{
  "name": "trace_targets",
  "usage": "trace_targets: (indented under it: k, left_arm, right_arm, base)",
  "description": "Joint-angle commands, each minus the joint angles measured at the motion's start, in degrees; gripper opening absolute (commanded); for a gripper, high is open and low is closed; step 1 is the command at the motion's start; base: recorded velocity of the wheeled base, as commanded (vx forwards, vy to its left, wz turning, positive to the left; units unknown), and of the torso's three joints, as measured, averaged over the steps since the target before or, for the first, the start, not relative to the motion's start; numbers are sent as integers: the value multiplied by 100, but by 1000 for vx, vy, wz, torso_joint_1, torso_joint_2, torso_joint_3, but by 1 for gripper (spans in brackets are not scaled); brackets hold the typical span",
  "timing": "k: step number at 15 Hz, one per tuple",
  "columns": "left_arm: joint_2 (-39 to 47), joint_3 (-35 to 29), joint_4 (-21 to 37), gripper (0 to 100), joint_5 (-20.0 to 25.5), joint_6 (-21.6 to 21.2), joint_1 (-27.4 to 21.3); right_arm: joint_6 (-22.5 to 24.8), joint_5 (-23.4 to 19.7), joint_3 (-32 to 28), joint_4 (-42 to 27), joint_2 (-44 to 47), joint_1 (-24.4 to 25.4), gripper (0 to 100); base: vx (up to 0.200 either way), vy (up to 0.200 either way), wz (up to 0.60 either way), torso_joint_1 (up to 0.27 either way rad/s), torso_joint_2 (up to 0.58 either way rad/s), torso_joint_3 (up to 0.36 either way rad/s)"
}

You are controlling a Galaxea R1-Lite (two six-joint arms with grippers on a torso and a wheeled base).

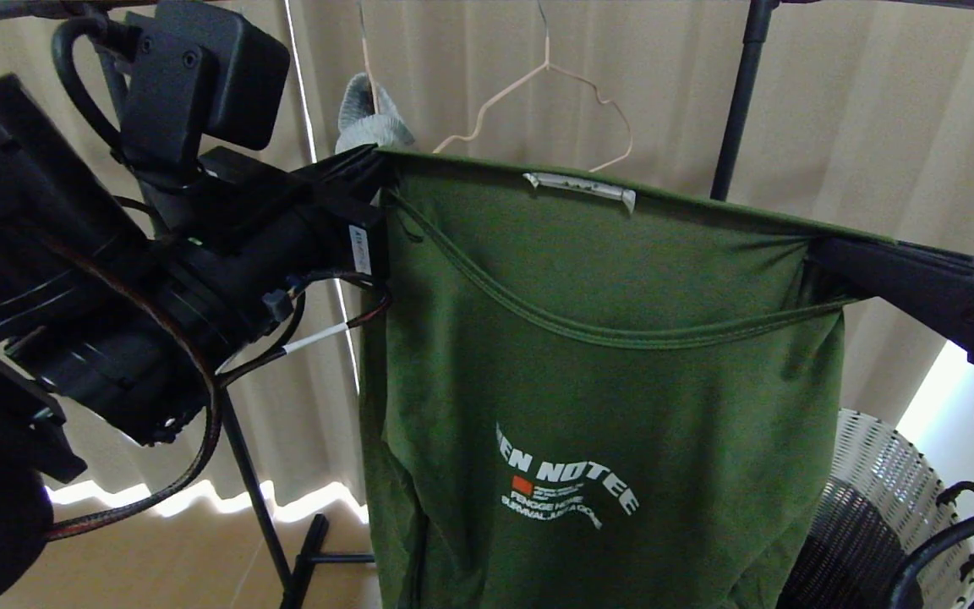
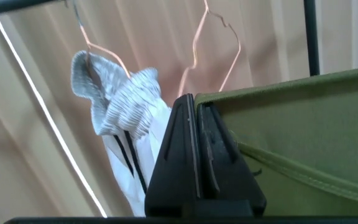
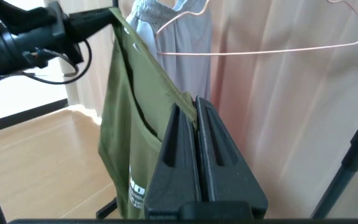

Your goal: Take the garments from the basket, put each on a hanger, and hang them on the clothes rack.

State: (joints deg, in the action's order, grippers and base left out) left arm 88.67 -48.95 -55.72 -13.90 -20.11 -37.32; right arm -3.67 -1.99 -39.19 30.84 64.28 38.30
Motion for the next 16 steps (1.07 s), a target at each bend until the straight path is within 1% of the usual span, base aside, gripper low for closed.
trace_targets:
  k: [1,3,4,6,7,8,9,10,11,12,13,15,16]
  left_arm:
    - [62,-1,-9,0,1,8,-4]
    - [-157,61,-88,0,36,412,-39]
    - [-307,157,-88,0,54,482,-39]
    - [-571,351,-79,0,71,500,-30]
    - [-773,544,-79,0,80,526,-39]
    - [-940,720,-70,0,159,526,-48]
    - [-940,720,-70,0,159,526,-48]
    - [-1256,966,26,0,414,526,-48]
    - [-1406,1062,149,0,537,526,-48]
    - [-1766,1221,510,0,792,526,-83]
    - [-1880,1273,633,0,906,526,-118]
    - [-2399,1572,1160,0,1460,544,-215]
    - [-2539,1713,1257,0,1566,544,-215]
  right_arm:
    - [7,14,-1,36,102,-7,0]
    - [15,23,-176,62,375,-200,0]
    - [15,23,-326,71,550,-332,0]
    - [-2,14,-677,89,911,-438,0]
    - [-11,-3,-906,220,1201,-446,0]
    - [-11,-3,-1011,449,1456,-446,0]
    - [-11,-3,-1011,449,1456,-446,0]
    - [-2,-3,-1170,897,1895,-446,0]
    - [-2,-12,-1249,1064,2053,-446,0]
    - [-2,-21,-1381,1240,2282,-446,0]
    - [-2,-21,-1424,1258,2335,-446,0]
    - [-2,-12,-1600,1293,2563,-446,0]
    - [-2,-21,-1635,1293,2598,-446,0]
  base:
    - [0,0,0,0,0,0]
    - [0,0,0,0,0,0]
    - [0,0,0,0,0,0]
    - [0,0,0,0,0,0]
    - [0,0,0,0,0,0]
    - [0,0,0,0,0,0]
    - [0,0,0,0,0,0]
    - [0,0,0,0,0,0]
    - [0,0,0,0,0,0]
    - [0,0,0,0,0,0]
    - [0,0,0,0,0,0]
    - [0,0,0,0,0,0]
    - [0,0,0,0,0,0]
